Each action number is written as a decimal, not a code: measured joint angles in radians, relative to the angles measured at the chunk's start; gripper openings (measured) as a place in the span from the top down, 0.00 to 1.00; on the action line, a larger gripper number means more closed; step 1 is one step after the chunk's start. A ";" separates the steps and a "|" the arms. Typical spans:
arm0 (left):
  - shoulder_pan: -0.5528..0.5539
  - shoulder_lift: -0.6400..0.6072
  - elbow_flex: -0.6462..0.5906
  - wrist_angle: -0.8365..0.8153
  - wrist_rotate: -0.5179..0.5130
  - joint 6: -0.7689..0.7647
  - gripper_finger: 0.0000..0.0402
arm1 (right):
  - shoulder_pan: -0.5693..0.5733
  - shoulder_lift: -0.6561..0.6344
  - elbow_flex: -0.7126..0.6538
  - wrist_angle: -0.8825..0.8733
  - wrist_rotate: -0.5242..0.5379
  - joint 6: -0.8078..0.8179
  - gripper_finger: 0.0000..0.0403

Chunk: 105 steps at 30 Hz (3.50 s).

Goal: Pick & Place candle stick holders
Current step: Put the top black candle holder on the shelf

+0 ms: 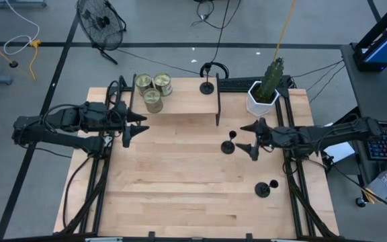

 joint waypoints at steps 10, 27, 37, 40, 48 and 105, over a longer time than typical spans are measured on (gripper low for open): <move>0.000 0.000 0.000 0.000 0.000 0.007 0.46 | -0.001 0.069 0.000 -0.002 0.040 -0.010 0.02; 0.000 0.000 0.000 0.000 0.000 0.018 0.46 | -0.003 0.218 0.000 0.125 0.118 -0.026 0.02; 0.000 0.000 0.000 0.000 0.000 0.018 0.46 | -0.016 0.288 0.000 0.233 0.139 -0.026 0.02; 0.000 0.000 0.000 0.000 0.000 0.018 0.46 | -0.022 0.298 0.000 0.240 0.138 -0.025 0.03; 0.000 0.000 0.000 0.000 0.000 0.018 0.46 | -0.022 0.301 0.000 0.240 0.139 -0.002 0.10; 0.000 0.000 0.000 -0.001 0.000 0.034 0.46 | -0.021 0.152 0.000 0.676 0.062 -0.004 0.69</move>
